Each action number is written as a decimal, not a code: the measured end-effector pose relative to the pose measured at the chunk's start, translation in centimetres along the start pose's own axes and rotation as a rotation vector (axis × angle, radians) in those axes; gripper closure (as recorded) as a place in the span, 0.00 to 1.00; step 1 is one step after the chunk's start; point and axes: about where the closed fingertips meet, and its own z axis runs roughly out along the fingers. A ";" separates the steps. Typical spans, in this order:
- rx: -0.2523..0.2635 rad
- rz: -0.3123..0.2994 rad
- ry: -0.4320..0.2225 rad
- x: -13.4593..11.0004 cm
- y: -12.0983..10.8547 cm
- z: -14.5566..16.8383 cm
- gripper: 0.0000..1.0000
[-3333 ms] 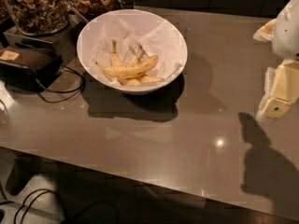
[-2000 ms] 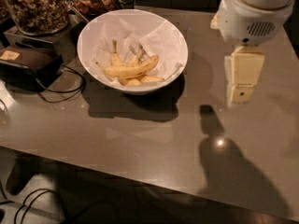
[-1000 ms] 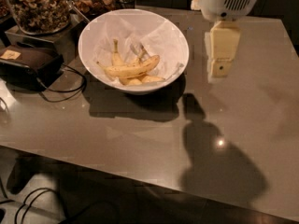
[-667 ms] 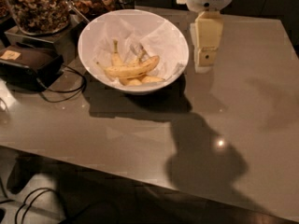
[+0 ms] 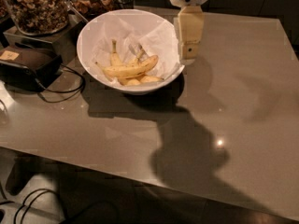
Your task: Pick banana from white bowl
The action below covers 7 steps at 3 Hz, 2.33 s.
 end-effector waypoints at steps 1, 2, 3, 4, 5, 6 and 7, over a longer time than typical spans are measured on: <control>0.011 -0.063 -0.074 -3.1 -1.4 0.2 0.00; 0.005 -0.113 -0.118 -5.1 -2.5 0.3 0.00; -0.015 -0.146 -0.140 -6.5 -3.4 1.0 0.00; -0.029 -0.151 -0.156 -7.0 -4.0 1.8 0.07; -0.046 -0.145 -0.166 -7.2 -4.3 2.7 0.13; -0.088 -0.127 -0.179 -7.3 -4.3 4.6 0.25; -0.127 -0.124 -0.182 -7.7 -4.3 6.4 0.26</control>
Offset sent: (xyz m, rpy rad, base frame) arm 0.0111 0.0688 0.0084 0.0649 0.0638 0.2178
